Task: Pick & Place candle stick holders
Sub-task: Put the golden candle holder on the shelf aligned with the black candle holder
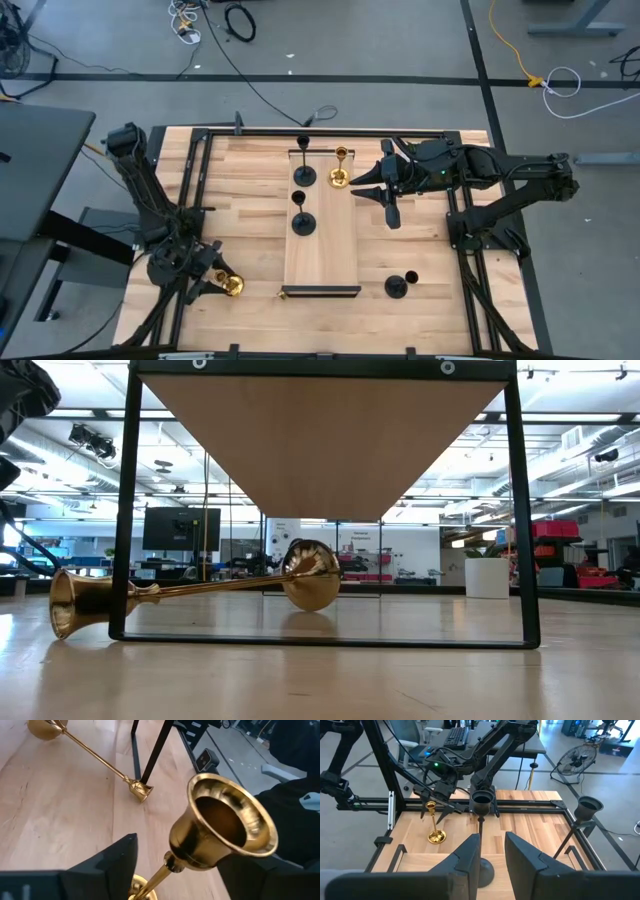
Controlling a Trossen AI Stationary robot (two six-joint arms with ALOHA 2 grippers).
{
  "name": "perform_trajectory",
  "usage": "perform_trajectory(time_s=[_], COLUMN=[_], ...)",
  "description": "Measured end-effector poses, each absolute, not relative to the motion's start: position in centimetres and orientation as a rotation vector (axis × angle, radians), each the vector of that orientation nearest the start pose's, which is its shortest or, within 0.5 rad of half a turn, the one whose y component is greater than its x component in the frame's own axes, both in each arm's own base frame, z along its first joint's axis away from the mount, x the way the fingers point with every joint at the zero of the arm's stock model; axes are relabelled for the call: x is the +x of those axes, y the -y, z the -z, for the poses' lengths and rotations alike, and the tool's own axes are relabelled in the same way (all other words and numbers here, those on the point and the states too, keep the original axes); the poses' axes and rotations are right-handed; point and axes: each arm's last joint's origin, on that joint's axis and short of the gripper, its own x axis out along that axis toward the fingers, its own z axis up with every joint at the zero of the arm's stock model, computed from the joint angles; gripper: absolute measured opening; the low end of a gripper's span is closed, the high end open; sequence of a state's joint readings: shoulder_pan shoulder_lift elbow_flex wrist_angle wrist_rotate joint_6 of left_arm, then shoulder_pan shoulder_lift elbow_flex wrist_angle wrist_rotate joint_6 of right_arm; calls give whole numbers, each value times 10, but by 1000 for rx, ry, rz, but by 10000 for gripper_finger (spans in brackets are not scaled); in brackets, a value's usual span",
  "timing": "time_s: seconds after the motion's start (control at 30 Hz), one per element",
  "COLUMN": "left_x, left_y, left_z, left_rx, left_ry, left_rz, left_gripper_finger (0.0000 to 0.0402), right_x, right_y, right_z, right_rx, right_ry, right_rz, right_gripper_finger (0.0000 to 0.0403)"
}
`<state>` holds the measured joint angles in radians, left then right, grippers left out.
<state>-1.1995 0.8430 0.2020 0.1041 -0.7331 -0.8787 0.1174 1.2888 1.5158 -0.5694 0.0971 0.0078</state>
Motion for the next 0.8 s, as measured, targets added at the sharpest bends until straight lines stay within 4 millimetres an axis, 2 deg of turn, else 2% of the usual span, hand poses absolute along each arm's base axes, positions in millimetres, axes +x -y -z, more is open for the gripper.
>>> perform_trajectory(time_s=[0.6, 0.8], left_x=[74, 75], left_y=[136, 135], left_z=[-156, -156], left_rx=[-404, -399], left_ry=[-466, -454], left_rz=[271, 249], left_gripper_finger=[32, 28], right_x=[261, 261], right_y=[-28, -28], right_z=[-438, -438], right_rx=[-37, -37], right_ry=[-341, -341], right_rz=[-20, -20], right_gripper_finger=[91, 91])
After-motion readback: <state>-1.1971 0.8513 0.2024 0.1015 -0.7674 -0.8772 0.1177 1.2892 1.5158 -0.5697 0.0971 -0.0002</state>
